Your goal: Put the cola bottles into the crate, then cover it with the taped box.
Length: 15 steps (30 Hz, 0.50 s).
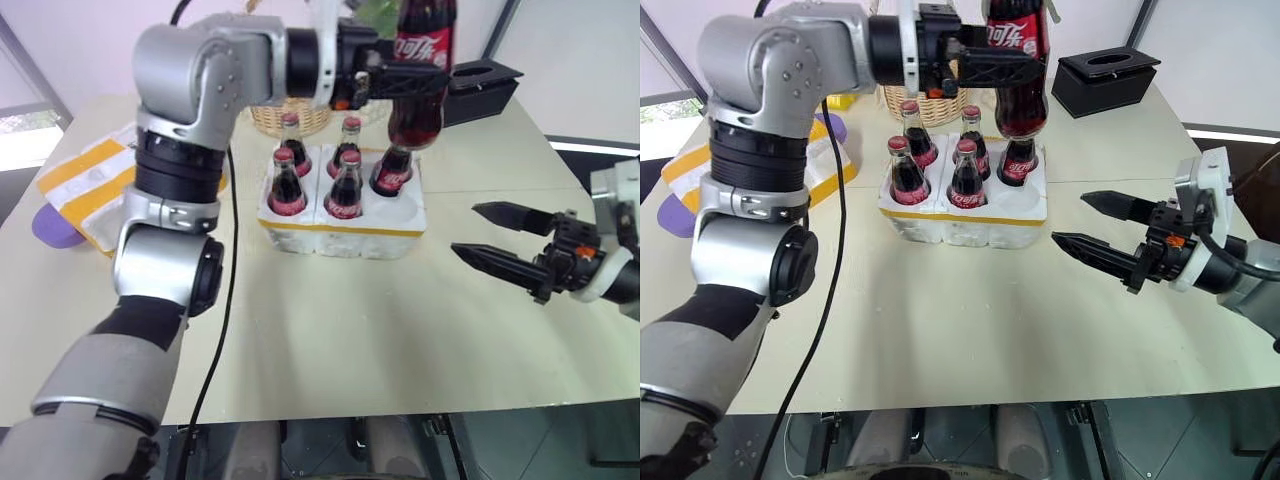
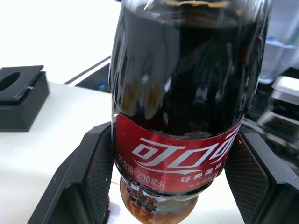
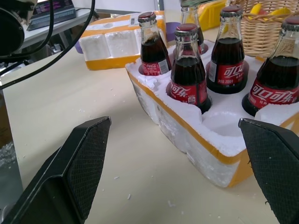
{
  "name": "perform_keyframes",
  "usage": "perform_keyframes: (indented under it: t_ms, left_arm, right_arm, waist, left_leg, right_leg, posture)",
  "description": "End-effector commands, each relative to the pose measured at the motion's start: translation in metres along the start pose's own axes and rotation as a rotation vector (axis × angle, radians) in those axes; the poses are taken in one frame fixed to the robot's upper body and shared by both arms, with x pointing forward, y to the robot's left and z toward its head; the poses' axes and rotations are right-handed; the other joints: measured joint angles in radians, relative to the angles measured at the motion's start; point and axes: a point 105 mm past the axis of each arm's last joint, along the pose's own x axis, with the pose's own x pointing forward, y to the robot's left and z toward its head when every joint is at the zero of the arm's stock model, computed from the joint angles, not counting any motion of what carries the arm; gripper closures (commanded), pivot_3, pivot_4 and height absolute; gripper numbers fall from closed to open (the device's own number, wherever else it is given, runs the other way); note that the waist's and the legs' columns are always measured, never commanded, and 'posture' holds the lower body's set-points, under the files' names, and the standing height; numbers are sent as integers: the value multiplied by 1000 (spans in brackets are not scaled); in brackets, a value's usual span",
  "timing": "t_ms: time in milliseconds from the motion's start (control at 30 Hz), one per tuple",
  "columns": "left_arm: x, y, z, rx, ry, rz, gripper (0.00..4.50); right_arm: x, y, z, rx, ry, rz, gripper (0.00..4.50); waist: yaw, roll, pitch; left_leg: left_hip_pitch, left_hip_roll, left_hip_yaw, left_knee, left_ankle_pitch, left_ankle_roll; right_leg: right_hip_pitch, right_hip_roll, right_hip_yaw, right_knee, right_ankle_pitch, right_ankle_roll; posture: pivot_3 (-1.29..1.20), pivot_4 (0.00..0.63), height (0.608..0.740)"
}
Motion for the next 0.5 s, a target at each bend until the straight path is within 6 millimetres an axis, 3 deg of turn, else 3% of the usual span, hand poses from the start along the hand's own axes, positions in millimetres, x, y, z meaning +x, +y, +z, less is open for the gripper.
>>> perform_keyframes:
  t_ms: [33,200,500]
  left_arm:
    - [5,-2,15,85,17,71,1724]
    - [20,11,6,73,63,132,1724]
    - [34,13,-10,25,90,40,1724]
  right_arm:
    - [-1,6,9,-44,-40,3,0]
    - [2,7,6,-33,-47,7,0]
    - [5,9,4,-29,-49,14,0]
  waist:
    - [0,0,0]
    - [2,0,0]
    - [8,0,0]
  left_leg:
    - [0,0,0,0,0,0]
    - [0,0,1,1,0,0]
    - [0,0,1,0,0,1]
  right_leg:
    - [0,0,0,0,0,0]
    - [0,0,0,0,-2,-2]
    - [0,0,1,-2,-1,-2]
  posture:
    - [0,150,740]
    - [0,150,740]
    - [0,150,740]
